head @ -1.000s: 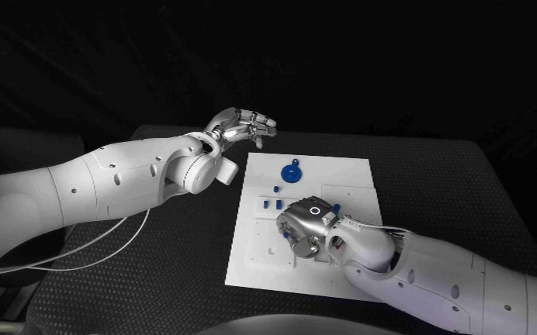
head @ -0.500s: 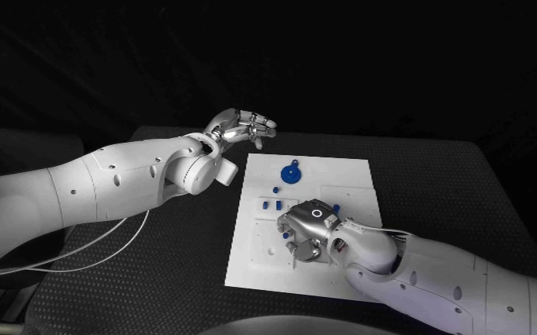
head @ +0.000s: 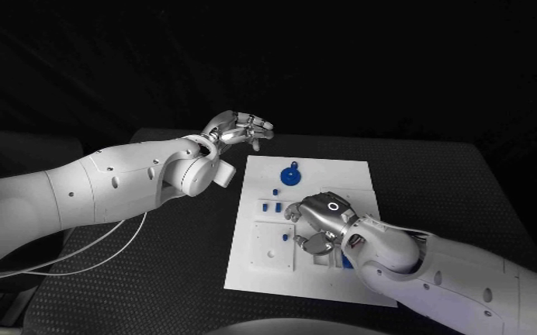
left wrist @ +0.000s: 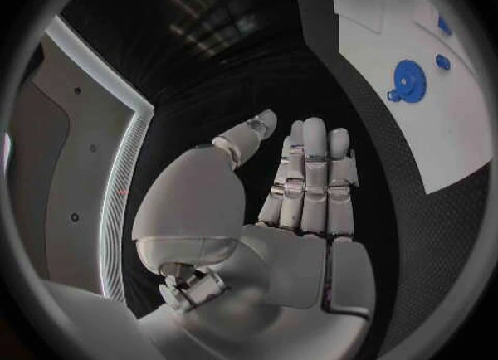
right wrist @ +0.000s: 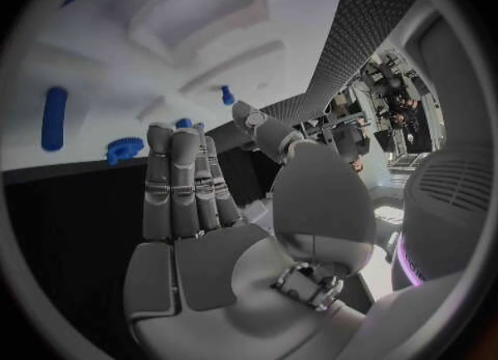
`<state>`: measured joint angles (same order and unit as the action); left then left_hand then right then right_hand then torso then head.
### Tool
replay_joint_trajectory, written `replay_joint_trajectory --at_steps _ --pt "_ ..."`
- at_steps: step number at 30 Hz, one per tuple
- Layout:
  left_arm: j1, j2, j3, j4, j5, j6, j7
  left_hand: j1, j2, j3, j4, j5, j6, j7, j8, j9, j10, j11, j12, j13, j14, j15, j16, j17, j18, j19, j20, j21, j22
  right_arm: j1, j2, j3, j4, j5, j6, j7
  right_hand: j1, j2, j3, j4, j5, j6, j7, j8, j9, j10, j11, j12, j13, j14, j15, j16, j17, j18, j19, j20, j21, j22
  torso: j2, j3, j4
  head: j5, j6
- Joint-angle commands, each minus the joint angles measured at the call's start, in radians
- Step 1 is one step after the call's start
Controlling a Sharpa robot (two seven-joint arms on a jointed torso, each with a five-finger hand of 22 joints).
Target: Assemble the parts on the task board
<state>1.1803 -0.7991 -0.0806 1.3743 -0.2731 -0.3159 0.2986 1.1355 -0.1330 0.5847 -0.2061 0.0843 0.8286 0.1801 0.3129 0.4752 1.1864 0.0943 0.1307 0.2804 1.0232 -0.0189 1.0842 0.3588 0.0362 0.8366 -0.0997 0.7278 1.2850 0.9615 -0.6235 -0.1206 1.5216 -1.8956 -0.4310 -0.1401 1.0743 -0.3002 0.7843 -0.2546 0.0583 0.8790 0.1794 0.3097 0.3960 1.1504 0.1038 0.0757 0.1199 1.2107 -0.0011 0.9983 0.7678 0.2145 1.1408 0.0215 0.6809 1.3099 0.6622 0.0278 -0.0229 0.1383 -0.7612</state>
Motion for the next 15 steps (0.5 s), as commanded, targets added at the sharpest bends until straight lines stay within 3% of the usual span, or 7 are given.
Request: replay_joint_trajectory --at_steps 1,3,6,10,15 --pt "0.002 0.0 0.001 0.0 0.005 0.012 0.005 -0.01 0.001 -0.006 0.001 0.006 -0.005 0.0 -0.005 0.002 -0.007 0.003 -0.002 -0.001 0.001 0.008 -0.006 0.001 0.01 0.007 -0.01 -0.006 0.001 0.019 -0.027 0.026 0.034 0.022 -0.031 -0.007 -0.004 -0.001 0.015 0.003 -0.005 0.002 -0.004 0.005 0.003 -0.004 0.007 0.007 -0.001 -0.002 -0.002 -0.003 0.003 0.047 0.0 0.002 -0.003 0.012 0.0 0.0007 -0.0008 -0.006 0.005" --pt "0.002 0.0 0.001 -0.001 0.005 0.013 0.005 -0.01 0.001 -0.006 0.001 0.006 -0.005 0.001 -0.005 0.002 -0.007 0.003 -0.002 -0.001 0.001 0.008 -0.006 0.001 0.01 0.007 -0.01 -0.006 0.001 0.036 -0.049 0.042 0.049 0.028 0.002 -0.011 -0.001 0.0 0.025 0.009 -0.005 0.01 -0.008 0.011 0.006 0.006 0.004 0.011 -0.001 0.0 -0.005 -0.001 0.005 0.047 0.003 0.001 -0.002 0.012 0.0 -0.0002 -0.0011 -0.008 0.008" --pt "0.002 0.0 0.001 -0.002 0.005 0.015 0.004 -0.01 0.001 -0.006 0.001 0.006 -0.005 0.001 -0.005 0.002 -0.007 0.003 -0.002 -0.001 0.001 0.008 -0.006 0.001 0.01 0.007 -0.01 -0.006 0.001 0.069 -0.079 0.054 0.057 0.038 0.055 -0.016 -0.001 0.0 0.027 0.011 -0.006 0.013 -0.01 0.014 0.007 0.01 0.002 0.014 0.0 0.001 -0.006 -0.001 0.006 0.047 0.004 0.0 -0.001 0.012 0.0 -0.0006 -0.0008 -0.011 0.013" --pt "0.002 0.0 0.001 -0.003 0.005 0.016 0.003 -0.01 0.001 -0.006 0.001 0.006 -0.005 0.001 -0.005 0.002 -0.007 0.003 -0.002 -0.001 0.001 0.008 -0.006 0.001 0.01 0.007 -0.01 -0.006 0.001 0.103 -0.111 0.061 0.048 0.045 0.132 -0.025 -0.002 0.0 0.026 0.011 -0.006 0.021 -0.013 0.02 0.01 0.018 0.0 0.018 0.001 0.001 -0.008 -0.001 0.008 0.047 0.003 0.0 -0.001 0.013 -0.001 -0.0003 -0.0002 -0.016 0.017" --pt "0.002 0.0 0.001 -0.004 0.005 0.016 0.004 -0.01 0.001 -0.006 0.001 0.006 -0.005 0.001 -0.005 0.002 -0.007 0.003 -0.002 -0.001 0.001 0.008 -0.006 0.001 0.01 0.008 -0.01 -0.007 0.001 0.118 -0.135 0.065 0.036 0.032 0.23 -0.054 -0.023 -0.001 -0.004 -0.003 -0.007 0.012 -0.024 0.018 0.009 0.006 0.006 0.01 -0.005 -0.006 -0.004 -0.005 0.011 0.047 -0.007 0.004 -0.002 0.016 0.0 0.0 0.0005 -0.019 0.021"
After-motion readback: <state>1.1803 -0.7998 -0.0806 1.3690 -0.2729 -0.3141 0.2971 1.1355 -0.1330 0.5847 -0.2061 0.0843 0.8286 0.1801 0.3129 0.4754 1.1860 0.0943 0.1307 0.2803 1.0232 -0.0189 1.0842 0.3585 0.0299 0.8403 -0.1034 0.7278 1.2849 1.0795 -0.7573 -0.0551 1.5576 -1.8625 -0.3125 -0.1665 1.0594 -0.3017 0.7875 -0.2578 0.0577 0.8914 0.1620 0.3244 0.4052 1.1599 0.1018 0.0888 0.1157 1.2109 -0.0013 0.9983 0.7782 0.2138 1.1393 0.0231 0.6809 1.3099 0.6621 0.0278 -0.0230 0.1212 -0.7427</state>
